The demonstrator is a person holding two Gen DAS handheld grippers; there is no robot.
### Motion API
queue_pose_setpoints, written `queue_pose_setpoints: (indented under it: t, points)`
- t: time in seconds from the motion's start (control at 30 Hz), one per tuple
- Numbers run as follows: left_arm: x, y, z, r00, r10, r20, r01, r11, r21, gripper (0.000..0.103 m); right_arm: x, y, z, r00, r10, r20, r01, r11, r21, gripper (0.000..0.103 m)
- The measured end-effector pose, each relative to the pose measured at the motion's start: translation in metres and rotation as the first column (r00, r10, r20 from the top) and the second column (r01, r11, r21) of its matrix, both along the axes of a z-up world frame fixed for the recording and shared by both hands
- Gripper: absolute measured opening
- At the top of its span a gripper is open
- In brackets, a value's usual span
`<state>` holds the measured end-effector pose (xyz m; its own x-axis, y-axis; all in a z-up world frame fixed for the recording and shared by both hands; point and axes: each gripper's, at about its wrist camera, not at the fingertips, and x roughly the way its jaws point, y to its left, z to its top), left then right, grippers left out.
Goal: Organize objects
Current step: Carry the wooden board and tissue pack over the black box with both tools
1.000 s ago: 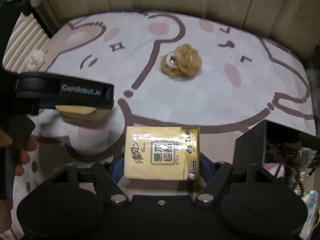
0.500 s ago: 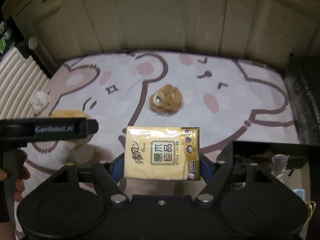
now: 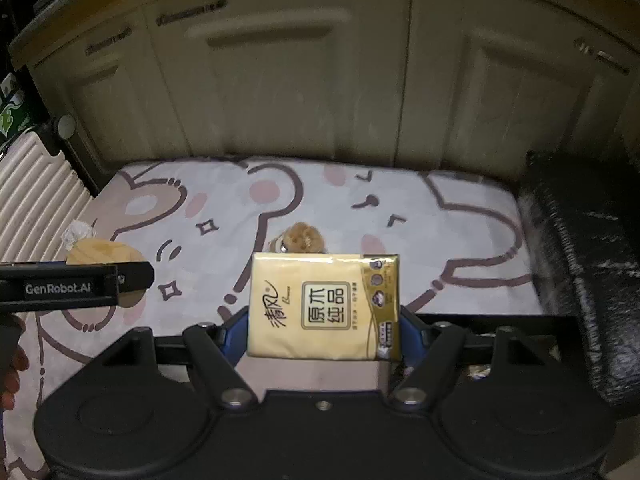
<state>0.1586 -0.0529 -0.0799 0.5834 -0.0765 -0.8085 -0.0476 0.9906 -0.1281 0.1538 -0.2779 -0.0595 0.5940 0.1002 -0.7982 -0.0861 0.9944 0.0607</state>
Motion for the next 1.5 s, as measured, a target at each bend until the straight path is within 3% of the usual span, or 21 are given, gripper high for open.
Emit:
queue_pose_setpoints:
  t: [0.63,1.1,1.5]
  points:
    - [-0.014,-0.047,0.024,0.992,-0.11,0.057,0.113,0.991,-0.065,0.093,-0.027,-0.07,0.021,0.989,-0.131,0.062,0.133,0.991,-0.027,0.074]
    - [-0.022,-0.091,0.026,0.969,-0.239,0.06,0.243,0.966,-0.083,0.093,-0.033,-0.139,-0.015,0.957,-0.291,-0.022,0.288,0.954,-0.078,0.074]
    - [-0.028,-0.122,0.019,0.931,-0.362,0.049,0.365,0.928,-0.077,0.093,-0.017,-0.146,-0.046,0.959,-0.272,-0.082,0.266,0.961,-0.077,0.075]
